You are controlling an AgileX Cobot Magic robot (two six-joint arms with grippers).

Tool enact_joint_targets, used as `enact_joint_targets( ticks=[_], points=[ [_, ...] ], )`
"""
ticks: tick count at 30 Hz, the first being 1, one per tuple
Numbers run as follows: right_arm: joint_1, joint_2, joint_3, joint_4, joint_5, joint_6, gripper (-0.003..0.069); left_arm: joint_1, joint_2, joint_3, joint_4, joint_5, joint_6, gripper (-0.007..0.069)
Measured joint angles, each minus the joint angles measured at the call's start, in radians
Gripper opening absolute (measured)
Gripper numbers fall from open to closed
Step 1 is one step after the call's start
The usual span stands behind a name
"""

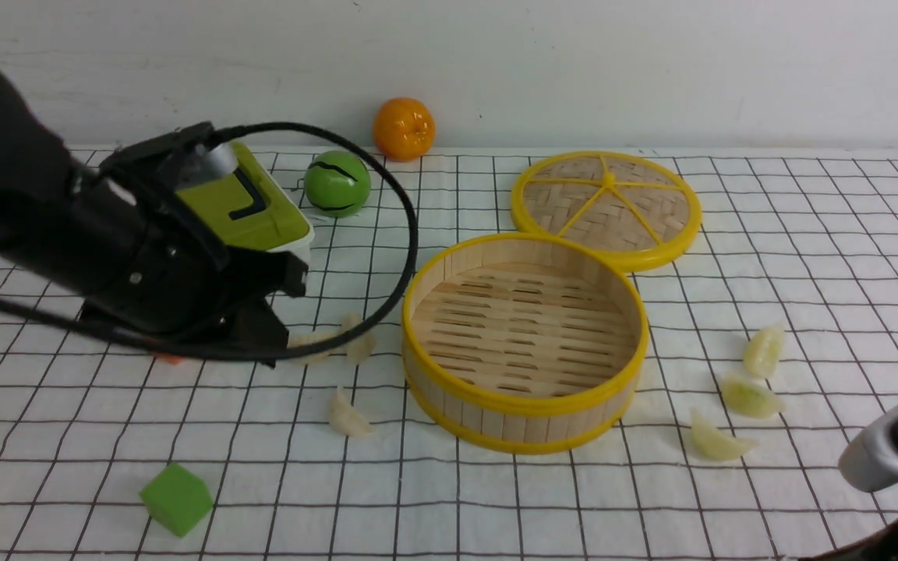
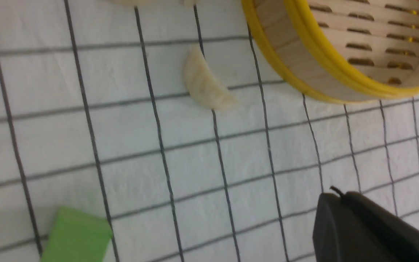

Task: Put the dumplings into the steamer on the table with the white tablecloth.
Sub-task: 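Reach for and grasp a dumpling on the table with the left gripper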

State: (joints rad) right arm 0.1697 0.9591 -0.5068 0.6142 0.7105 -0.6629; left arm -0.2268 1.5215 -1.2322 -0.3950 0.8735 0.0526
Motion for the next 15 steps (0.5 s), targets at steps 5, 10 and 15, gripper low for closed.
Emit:
enact_joint_targets(
  ticks=[5, 10, 15],
  points=[
    [0.000, 0.002, -0.003, 0.042, -0.044, -0.015, -0.0020, 0.000, 0.236, -0.288, 0.138, 0.111, 0.035, 0.0098],
    [0.000, 0.003, -0.003, 0.045, -0.047, -0.019, -0.0019, 0.000, 0.414, -0.473, 0.249, 0.178, 0.150, 0.0292],
    [0.000, 0.003, -0.003, 0.045, -0.067, -0.020, -0.0015, 0.000, 0.589, -0.623, 0.300, 0.176, 0.385, 0.0452]
  ],
)
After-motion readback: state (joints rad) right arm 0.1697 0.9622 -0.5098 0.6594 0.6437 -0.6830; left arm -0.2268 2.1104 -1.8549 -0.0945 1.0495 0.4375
